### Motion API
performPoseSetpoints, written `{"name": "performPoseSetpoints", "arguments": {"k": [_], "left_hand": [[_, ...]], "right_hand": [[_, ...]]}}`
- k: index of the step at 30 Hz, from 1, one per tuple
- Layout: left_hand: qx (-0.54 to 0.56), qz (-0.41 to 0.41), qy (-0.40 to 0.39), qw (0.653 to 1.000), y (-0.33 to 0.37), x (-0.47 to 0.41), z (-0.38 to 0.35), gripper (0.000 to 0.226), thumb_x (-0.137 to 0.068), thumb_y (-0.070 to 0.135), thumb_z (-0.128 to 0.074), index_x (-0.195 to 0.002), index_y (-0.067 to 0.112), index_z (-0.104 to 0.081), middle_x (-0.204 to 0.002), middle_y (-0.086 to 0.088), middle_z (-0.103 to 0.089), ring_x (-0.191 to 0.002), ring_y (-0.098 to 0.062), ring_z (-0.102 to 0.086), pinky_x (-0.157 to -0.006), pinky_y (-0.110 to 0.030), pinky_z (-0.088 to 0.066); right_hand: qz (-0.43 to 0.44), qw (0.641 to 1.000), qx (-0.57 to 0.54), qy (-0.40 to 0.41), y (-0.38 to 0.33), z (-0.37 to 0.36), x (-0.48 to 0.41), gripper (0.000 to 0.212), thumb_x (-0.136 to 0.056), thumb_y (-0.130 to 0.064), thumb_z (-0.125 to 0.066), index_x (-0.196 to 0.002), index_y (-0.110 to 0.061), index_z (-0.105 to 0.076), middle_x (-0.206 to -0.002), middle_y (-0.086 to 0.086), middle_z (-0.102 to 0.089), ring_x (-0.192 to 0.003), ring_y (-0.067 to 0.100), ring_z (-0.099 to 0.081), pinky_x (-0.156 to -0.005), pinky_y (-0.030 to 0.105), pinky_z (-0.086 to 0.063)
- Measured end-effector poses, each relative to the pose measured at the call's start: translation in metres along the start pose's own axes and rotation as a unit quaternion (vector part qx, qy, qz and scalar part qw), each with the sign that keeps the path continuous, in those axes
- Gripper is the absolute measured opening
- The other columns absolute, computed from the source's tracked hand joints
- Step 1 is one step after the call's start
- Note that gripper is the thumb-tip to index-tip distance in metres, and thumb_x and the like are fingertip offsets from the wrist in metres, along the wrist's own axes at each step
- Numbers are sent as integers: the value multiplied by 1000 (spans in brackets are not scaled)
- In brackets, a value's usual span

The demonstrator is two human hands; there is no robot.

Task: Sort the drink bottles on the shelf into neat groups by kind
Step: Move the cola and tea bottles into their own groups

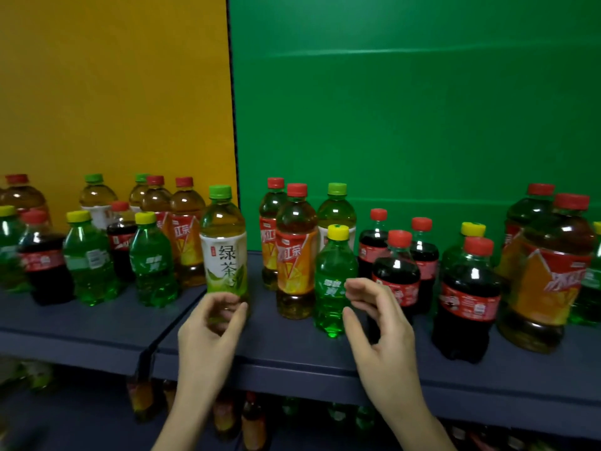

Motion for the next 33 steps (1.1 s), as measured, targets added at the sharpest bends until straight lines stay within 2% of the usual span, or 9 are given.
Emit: {"name": "performPoseSetpoints", "arguments": {"k": [3,6,8,11,16,19,24,29,33], "left_hand": [[-36,0,36,999,-18,-17,14,29,-77,12,-72,-100,15,-55,-93,-4,-59,-81,-10,-57,-72,-17,-46],[-41,14,3,999,-36,-37,16,54,-72,18,-77,-117,11,-48,-111,-5,-53,-99,-19,-54,-85,-34,-48],[-27,21,-37,999,-40,-48,12,65,-68,22,-80,-122,12,-44,-117,-5,-53,-104,-19,-55,-87,-32,-48],[5,29,-78,997,-41,-63,6,74,-63,23,-83,-124,18,-40,-117,2,-52,-105,-14,-53,-83,-21,-43],[55,44,-107,992,-43,-85,-5,85,-54,30,-87,-124,21,-40,-108,10,-54,-100,-7,-53,-76,-17,-42],[86,39,-122,988,-44,-93,-12,76,-50,33,-90,-111,28,-45,-103,12,-57,-97,-3,-55,-74,-20,-46],[119,38,-140,982,-48,-98,-18,60,-45,40,-83,-95,36,-49,-101,5,-62,-94,-7,-59,-74,-24,-50],[132,38,-146,980,-52,-103,-20,67,-37,52,-77,-96,34,-50,-101,2,-63,-94,-10,-60,-74,-26,-51],[134,37,-145,980,-53,-104,-20,73,-36,54,-76,-100,29,-51,-100,2,-63,-94,-10,-60,-74,-26,-51]], "right_hand": [[0,1000,-7,-6,-2,-27,-5,39,-88,-2,-56,-115,-31,-52,-116,-17,-56,-111,-4,-52,-92,10,-41],[-27,999,-12,-21,2,-55,-9,47,-90,-6,-54,-125,-37,-45,-130,-17,-49,-119,-8,-45,-98,11,-38],[-37,999,9,-27,4,-71,-11,54,-92,-12,-52,-136,-37,-34,-141,-20,-37,-128,-8,-35,-104,13,-33],[-49,997,56,-27,4,-93,-15,65,-94,-19,-48,-145,-34,-8,-150,-24,-10,-133,-17,-10,-101,-4,-12],[-67,994,84,-5,5,-115,-27,76,-96,-21,-45,-146,-24,13,-155,-13,17,-140,-3,7,-96,-8,3],[-71,994,85,17,7,-119,-35,77,-96,-19,-45,-146,-21,12,-155,-10,16,-141,1,6,-99,-6,2],[-77,991,92,63,9,-119,-45,75,-92,-15,-52,-148,-19,-2,-155,-6,-8,-141,10,-17,-108,19,-20],[-95,990,97,34,14,-123,-55,67,-95,-16,-48,-148,-19,-7,-154,-7,-13,-128,-2,-22,-98,8,-17],[-86,990,109,27,20,-125,-59,59,-97,-18,-41,-149,-20,-11,-155,-6,-14,-136,0,-15,-107,14,-14]]}}
Point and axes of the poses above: each hand's wrist, its own x-axis away from the middle knuckle, its own z-axis out of the back of the hand, y = z × x, the point moved 5 cm from there along -x, towards the middle knuckle
